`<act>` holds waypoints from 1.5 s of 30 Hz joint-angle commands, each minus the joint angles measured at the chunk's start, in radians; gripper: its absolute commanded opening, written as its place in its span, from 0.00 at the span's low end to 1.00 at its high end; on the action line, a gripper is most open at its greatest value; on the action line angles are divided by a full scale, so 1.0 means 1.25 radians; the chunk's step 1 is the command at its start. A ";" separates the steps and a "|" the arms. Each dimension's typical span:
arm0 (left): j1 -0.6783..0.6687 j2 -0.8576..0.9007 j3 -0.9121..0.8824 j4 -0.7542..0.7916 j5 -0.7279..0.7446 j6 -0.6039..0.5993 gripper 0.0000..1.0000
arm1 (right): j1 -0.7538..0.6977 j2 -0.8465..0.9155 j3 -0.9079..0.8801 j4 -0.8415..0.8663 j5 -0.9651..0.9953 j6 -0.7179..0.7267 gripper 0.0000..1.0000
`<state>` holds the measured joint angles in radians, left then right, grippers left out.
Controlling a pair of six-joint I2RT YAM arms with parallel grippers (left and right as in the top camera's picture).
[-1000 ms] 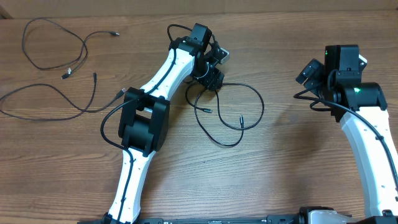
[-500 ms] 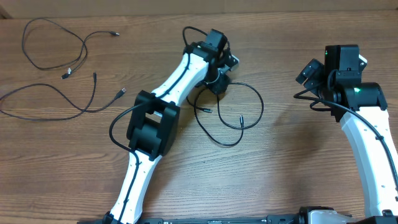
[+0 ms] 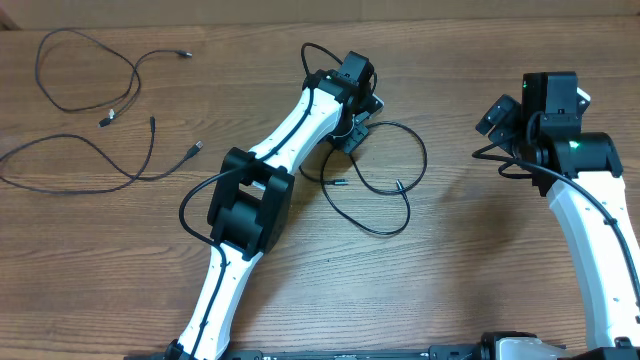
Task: Untangle cables
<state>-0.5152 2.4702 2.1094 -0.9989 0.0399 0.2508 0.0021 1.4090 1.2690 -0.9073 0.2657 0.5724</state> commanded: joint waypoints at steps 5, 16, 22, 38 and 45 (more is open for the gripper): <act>0.028 -0.236 0.145 -0.002 -0.009 -0.214 0.04 | -0.001 -0.006 0.007 0.003 0.001 0.003 1.00; 0.142 -0.608 0.179 0.003 0.220 -0.301 0.04 | -0.001 -0.006 0.007 0.003 0.001 0.003 1.00; 0.172 -0.737 0.179 0.006 0.184 -0.448 0.04 | -0.001 -0.006 0.007 0.003 0.001 0.003 1.00; 0.314 -0.778 0.178 -0.346 -0.209 -1.123 0.04 | -0.001 -0.006 0.007 0.003 0.001 0.003 1.00; 0.516 -0.760 0.139 -0.552 -0.338 -1.176 0.04 | -0.001 -0.006 0.007 0.003 0.001 0.003 1.00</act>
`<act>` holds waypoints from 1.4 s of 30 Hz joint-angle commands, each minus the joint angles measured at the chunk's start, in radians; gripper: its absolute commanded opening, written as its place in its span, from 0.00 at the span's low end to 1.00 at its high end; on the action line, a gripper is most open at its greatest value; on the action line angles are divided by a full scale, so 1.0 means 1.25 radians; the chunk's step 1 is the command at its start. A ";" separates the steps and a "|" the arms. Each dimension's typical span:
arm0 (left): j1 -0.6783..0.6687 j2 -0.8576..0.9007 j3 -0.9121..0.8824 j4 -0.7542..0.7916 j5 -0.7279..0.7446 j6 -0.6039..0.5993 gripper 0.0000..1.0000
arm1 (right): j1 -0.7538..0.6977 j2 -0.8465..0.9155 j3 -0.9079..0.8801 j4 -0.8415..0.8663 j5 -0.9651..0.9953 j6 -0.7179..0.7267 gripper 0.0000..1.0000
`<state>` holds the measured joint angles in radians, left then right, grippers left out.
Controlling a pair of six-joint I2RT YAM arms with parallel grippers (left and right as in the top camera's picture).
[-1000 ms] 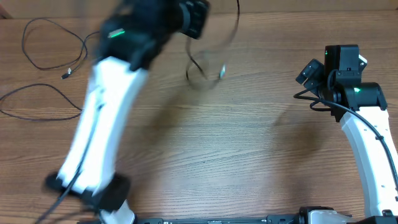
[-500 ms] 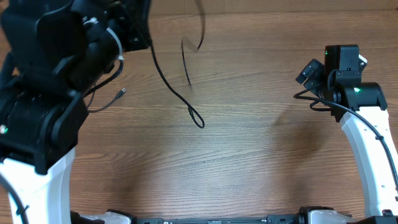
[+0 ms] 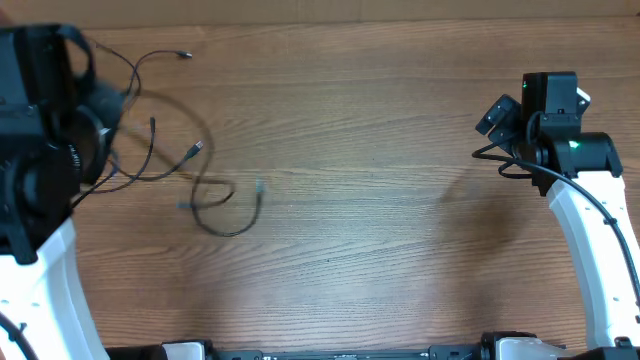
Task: Untangle cables
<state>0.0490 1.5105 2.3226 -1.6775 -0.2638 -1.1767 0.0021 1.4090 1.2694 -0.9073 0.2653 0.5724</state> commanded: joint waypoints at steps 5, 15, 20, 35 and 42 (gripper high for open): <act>0.163 0.008 -0.121 -0.009 -0.090 -0.059 0.04 | -0.001 -0.006 0.006 0.003 0.002 0.003 1.00; 0.422 0.009 -0.348 0.068 -0.194 -0.168 0.04 | -0.001 -0.006 0.006 0.003 0.002 0.003 1.00; 0.541 0.018 -0.465 0.207 -0.215 -0.178 0.04 | -0.001 -0.006 0.006 0.003 0.002 0.003 1.00; 0.610 0.242 -0.585 0.415 -0.422 0.018 0.09 | -0.001 -0.006 0.006 0.003 0.002 0.003 1.00; 0.610 0.455 -0.585 0.406 -0.354 0.143 0.19 | -0.001 -0.006 0.006 0.003 0.002 0.003 1.00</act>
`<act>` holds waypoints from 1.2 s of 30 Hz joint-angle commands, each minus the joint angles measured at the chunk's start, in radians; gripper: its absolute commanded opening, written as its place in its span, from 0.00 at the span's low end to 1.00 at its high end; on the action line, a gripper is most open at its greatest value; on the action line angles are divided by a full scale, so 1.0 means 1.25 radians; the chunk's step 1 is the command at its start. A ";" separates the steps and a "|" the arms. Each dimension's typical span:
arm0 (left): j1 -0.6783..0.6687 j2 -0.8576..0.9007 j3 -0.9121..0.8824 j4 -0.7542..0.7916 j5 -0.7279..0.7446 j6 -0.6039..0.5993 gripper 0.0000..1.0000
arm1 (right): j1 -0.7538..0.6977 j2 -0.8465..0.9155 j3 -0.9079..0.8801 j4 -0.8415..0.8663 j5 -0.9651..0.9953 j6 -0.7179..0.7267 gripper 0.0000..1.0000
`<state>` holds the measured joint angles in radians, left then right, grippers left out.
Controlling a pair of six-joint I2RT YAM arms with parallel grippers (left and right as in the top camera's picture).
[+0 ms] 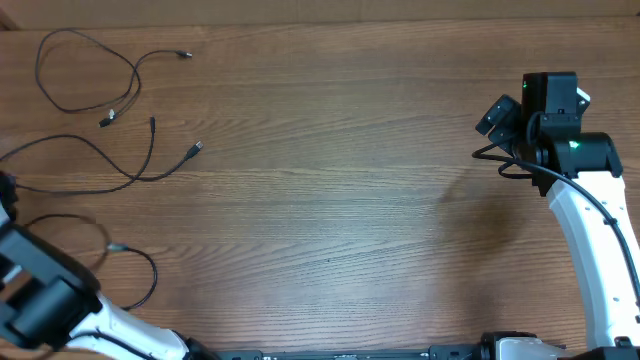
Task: Untangle cables
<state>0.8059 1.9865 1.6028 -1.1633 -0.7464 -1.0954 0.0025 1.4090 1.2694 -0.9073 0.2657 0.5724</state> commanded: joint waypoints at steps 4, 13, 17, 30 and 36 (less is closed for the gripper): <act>0.004 0.141 -0.009 -0.006 0.135 0.167 0.23 | -0.001 -0.006 0.006 0.003 0.001 0.003 1.00; 0.004 0.149 0.094 -0.106 0.191 0.273 0.70 | -0.001 -0.006 0.006 0.003 0.001 0.003 1.00; 0.003 0.129 0.255 -0.209 0.263 0.284 0.77 | -0.001 -0.006 0.006 0.003 0.001 0.003 1.00; -0.003 0.095 0.292 -0.193 0.701 0.648 1.00 | -0.001 -0.006 0.006 0.003 0.001 0.003 1.00; -0.041 0.095 0.190 -0.193 0.710 0.730 0.98 | -0.001 -0.006 0.006 0.003 0.001 0.003 1.00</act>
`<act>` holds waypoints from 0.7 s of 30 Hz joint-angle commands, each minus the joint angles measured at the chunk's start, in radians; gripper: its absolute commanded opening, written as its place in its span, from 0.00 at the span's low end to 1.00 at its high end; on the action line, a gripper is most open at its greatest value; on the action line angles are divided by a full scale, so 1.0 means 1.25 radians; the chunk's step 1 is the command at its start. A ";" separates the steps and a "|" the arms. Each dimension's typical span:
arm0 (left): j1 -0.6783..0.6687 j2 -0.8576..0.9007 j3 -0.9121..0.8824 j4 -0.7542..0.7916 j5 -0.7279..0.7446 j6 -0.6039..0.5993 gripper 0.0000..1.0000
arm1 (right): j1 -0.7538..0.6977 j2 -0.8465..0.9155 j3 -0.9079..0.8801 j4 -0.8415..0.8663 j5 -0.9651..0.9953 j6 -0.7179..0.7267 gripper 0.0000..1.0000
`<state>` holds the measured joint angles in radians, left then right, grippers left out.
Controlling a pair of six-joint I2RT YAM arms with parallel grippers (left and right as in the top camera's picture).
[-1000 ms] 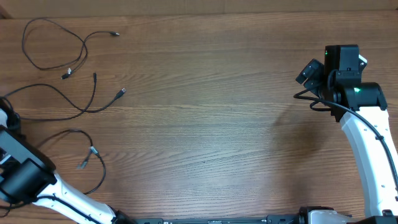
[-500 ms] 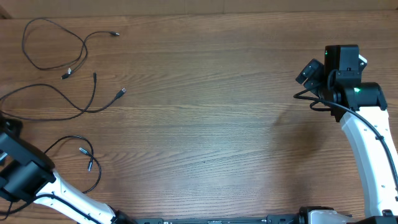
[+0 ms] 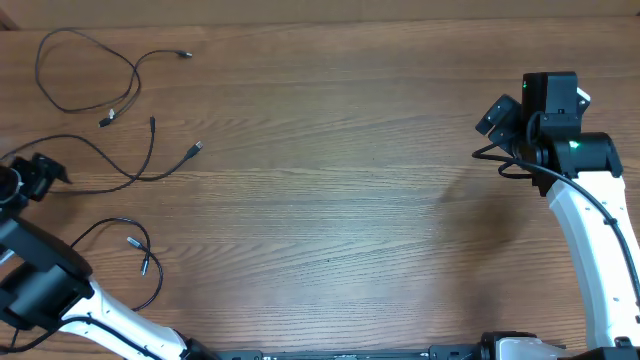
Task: Untangle cables
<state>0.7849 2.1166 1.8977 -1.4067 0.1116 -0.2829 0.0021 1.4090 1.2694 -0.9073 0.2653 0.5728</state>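
Observation:
Three thin black cables lie apart on the wooden table (image 3: 330, 200) at the left. One loops at the far left corner (image 3: 105, 120). A second (image 3: 196, 148) runs in from the left edge below it. The third cable (image 3: 130, 241) curls near the front left, free of any gripper. My left gripper (image 3: 48, 170) sits at the left edge beside the second cable, with nothing seen between its fingers. My right gripper (image 3: 493, 116) hovers at the far right, away from all cables; how its fingers stand does not show.
The left arm's white link and black joint (image 3: 40, 290) lie along the front left corner, close to the third cable. The right arm (image 3: 585, 220) runs down the right side. A wall edge borders the table's far side.
The left gripper has moved from the front left corner up to the left edge beside the second cable. The third cable now lies slightly reshaped on the table, apart from the gripper.
The left gripper was at the table's middle on a tangled cable. Then the arm was at the far left with that cable near the other two. Then the cable lay at the front left by the arm. Now it rests alone there. The right arm never moved.

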 commanded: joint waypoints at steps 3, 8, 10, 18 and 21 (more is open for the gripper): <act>-0.041 -0.009 -0.107 0.005 -0.036 0.077 0.99 | -0.001 -0.006 0.006 0.003 0.002 0.003 1.00; -0.055 -0.009 -0.208 0.044 -0.033 0.080 1.00 | -0.001 -0.006 0.006 0.003 0.002 0.002 1.00; -0.054 -0.009 -0.225 0.054 -0.034 0.080 0.96 | -0.001 -0.006 0.006 0.003 0.002 0.002 1.00; -0.055 -0.009 -0.251 0.093 -0.035 0.077 0.58 | -0.001 -0.006 0.006 0.003 0.002 0.002 1.00; -0.055 -0.009 -0.250 0.103 -0.026 0.073 0.14 | -0.001 -0.006 0.006 0.003 0.002 0.003 1.00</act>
<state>0.7193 2.1166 1.5909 -1.2854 0.0711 -0.1974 0.0025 1.4090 1.2694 -0.9070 0.2657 0.5728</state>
